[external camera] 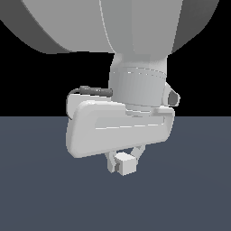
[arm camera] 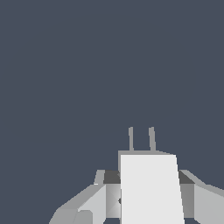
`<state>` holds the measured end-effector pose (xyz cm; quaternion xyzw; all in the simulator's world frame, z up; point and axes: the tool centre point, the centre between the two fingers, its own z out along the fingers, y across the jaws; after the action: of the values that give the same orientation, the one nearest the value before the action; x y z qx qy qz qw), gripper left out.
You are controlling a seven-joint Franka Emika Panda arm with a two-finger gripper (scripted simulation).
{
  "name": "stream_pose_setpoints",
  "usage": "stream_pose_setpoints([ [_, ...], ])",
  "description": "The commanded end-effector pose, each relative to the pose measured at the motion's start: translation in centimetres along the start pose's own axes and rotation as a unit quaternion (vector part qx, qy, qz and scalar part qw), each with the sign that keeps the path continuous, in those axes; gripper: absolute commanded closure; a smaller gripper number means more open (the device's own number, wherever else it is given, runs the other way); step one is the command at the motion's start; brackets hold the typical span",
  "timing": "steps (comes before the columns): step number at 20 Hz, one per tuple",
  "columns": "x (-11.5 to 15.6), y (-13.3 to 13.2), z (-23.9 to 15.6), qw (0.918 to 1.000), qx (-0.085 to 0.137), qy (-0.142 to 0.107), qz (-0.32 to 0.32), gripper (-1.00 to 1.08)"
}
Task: Plug the charger into the wall socket.
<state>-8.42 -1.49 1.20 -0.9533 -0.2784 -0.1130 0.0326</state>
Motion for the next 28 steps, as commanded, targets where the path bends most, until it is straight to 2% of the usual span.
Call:
stream_pose_setpoints([
  [1, 0.0, 0.0, 0.0, 1.0, 0.0, 0.0, 0.0, 1.08],
  [8, 1.2, 0.2, -1.2, 0.9998, -0.004, 0.001, 0.019, 1.08],
  [21, 6.0, 1.7, -6.2, 0.995, -0.023, 0.001, 0.097, 1.08],
  [28, 7.0, 2.3, -7.4, 0.9928, -0.028, 0.0, 0.116, 1.08],
])
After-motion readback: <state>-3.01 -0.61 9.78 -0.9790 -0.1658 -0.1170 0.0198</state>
